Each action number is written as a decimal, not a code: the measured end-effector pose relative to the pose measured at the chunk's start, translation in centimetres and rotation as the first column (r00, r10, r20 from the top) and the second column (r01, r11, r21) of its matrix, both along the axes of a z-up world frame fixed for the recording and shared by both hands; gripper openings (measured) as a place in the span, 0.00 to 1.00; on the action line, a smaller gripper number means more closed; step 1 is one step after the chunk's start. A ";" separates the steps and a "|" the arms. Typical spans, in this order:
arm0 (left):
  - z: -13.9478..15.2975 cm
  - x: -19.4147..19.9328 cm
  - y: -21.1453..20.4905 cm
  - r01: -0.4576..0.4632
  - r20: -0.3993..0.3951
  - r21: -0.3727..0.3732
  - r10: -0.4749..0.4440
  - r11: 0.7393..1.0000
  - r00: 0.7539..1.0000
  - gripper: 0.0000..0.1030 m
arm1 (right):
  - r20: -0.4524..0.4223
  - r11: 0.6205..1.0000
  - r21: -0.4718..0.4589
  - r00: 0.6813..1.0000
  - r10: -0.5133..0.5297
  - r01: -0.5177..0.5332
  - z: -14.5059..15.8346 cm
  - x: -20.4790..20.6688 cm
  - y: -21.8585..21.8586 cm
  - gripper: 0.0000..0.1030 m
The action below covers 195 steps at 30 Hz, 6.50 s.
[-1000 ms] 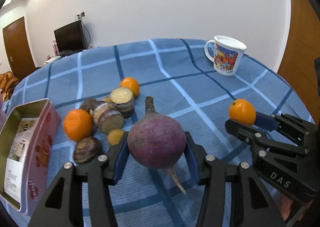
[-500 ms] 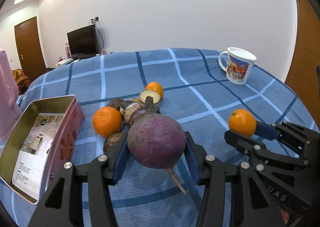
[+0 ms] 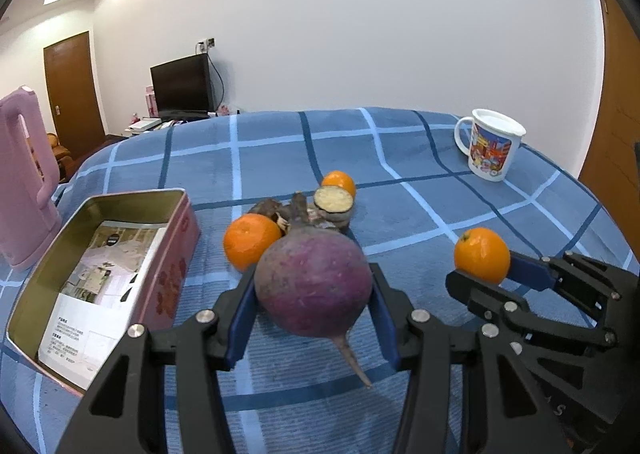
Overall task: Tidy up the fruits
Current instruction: 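Lift and carry the beet and orange in both tools toward the metal tin, then lower the beet into the tin and open the left tool while the right releases the orange there, then move both open tools back over the produce cluster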
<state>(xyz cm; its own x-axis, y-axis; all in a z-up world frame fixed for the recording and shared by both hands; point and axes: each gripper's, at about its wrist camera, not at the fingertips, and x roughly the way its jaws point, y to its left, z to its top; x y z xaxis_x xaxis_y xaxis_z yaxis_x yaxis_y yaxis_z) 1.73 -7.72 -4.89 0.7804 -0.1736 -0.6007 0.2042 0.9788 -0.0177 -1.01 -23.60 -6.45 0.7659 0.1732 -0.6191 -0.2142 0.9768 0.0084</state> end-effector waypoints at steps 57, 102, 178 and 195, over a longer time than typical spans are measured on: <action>1.7 -0.7 6.9 -0.143 0.116 0.007 0.141 0.990 0.983 0.52 | 0.144 0.996 -0.003 0.986 0.089 -0.090 1.4 0.6 5.0 0.39; 1.7 0.2 16.8 -0.314 0.100 -0.018 0.314 0.949 0.944 0.52 | 0.136 0.964 -0.066 0.955 0.264 -0.257 2.7 3.1 15.7 0.39; 2.4 -0.7 18.3 -0.381 0.131 -0.052 0.385 0.923 0.914 0.98 | 0.042 0.966 -0.070 0.967 0.252 -0.249 0.9 4.8 14.5 0.63; 0.9 1.7 6.1 -0.142 0.030 0.049 0.141 0.989 0.990 0.93 | -0.105 0.998 0.009 0.993 0.058 -0.057 -1.8 7.9 4.9 0.51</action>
<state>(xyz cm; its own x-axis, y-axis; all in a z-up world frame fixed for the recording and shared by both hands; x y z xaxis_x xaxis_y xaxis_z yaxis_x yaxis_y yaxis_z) 3.41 -1.59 -4.03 0.8104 -0.0297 -0.5851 0.0630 0.9973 0.0367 6.93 -18.72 -8.22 0.6854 0.2194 -0.6944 -0.2676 0.9627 0.0400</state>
